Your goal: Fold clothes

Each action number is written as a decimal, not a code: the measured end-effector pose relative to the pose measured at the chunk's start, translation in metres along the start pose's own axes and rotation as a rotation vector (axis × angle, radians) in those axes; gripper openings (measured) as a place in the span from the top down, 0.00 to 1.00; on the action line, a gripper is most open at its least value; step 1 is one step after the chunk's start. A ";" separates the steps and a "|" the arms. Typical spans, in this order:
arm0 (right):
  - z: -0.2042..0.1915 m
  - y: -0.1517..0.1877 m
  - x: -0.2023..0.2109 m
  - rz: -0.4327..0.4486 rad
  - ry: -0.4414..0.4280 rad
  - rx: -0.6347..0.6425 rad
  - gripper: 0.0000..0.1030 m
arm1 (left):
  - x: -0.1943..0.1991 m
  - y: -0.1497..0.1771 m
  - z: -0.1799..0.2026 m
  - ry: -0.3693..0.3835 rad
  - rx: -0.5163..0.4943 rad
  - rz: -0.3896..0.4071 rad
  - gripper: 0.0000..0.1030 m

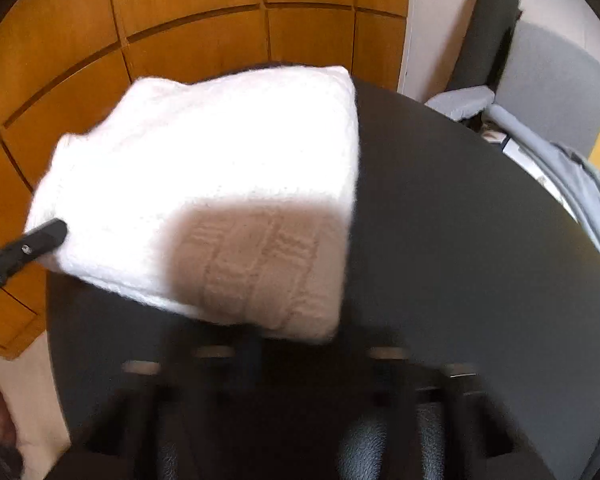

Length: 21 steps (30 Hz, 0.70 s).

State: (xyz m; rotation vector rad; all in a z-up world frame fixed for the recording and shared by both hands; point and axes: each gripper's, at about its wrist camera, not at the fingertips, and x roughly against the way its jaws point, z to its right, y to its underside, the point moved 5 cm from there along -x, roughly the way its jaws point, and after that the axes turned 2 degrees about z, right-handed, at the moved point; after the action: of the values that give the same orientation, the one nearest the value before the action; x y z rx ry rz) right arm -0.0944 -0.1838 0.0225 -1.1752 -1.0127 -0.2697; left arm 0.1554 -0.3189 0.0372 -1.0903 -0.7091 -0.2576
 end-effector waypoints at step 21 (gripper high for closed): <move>0.025 0.004 0.067 0.173 -0.156 -0.061 0.87 | 0.026 0.024 -0.019 0.017 0.196 0.115 0.77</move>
State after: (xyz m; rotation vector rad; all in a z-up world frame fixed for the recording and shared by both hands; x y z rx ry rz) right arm -0.0671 -0.1397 0.0725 -1.3472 -1.0366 -0.0727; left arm 0.1953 -0.3203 0.0315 -0.9367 -0.6405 -0.0964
